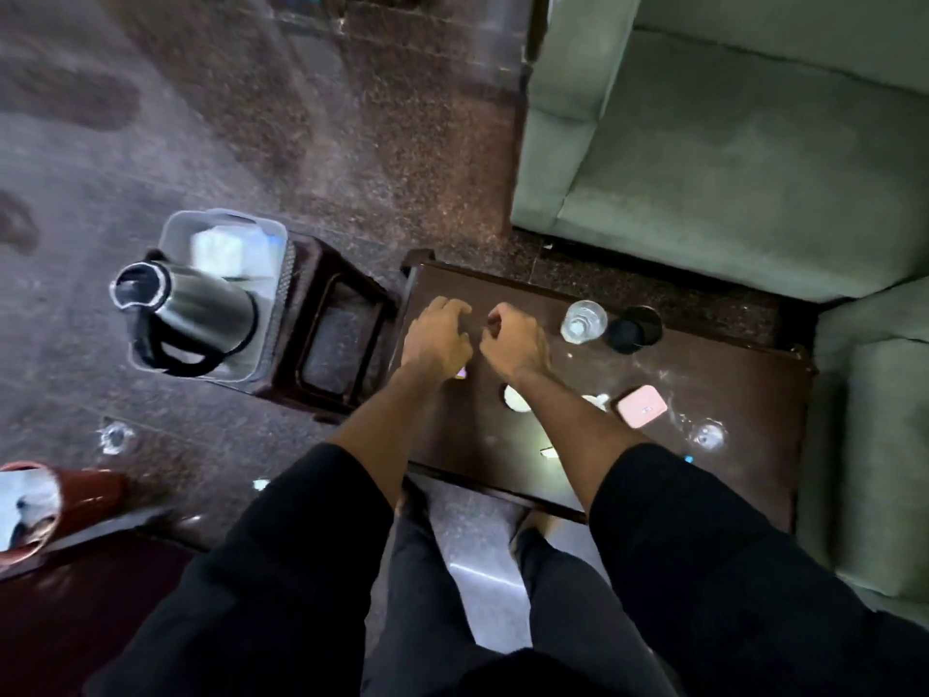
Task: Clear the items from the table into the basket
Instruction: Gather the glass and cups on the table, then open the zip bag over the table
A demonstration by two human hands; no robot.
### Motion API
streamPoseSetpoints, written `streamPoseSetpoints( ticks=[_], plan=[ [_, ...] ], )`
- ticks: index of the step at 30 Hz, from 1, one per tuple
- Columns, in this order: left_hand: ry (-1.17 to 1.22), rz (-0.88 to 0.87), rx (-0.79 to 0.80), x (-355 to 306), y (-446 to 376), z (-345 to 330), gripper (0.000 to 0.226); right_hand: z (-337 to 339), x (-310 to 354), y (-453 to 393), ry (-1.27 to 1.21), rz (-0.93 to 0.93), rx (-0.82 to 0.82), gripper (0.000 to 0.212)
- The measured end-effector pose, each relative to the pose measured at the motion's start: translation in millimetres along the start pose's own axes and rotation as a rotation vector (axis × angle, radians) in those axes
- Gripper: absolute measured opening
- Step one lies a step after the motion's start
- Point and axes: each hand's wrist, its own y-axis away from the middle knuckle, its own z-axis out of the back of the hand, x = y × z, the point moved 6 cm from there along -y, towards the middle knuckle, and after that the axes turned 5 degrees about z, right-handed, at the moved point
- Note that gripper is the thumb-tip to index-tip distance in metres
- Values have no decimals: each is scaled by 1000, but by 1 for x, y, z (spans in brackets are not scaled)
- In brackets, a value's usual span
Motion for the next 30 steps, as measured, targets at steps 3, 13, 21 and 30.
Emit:
streamPoseSetpoints(
  ticks=[3,13,21,30],
  plan=[
    [-4,42,3,50,-5,48,44,-33,62,-5,19,45,43,21],
    [-12,156,-38,214,-42,185,36,-147,261,-60,76,224,93,12],
    [-237,121,-116,316,-100,247,30,-217,329,-120,124,252,146,11],
    [-234,221,163,387,-206,234,37,-332,314,-198,90,204,249,32]
  ],
)
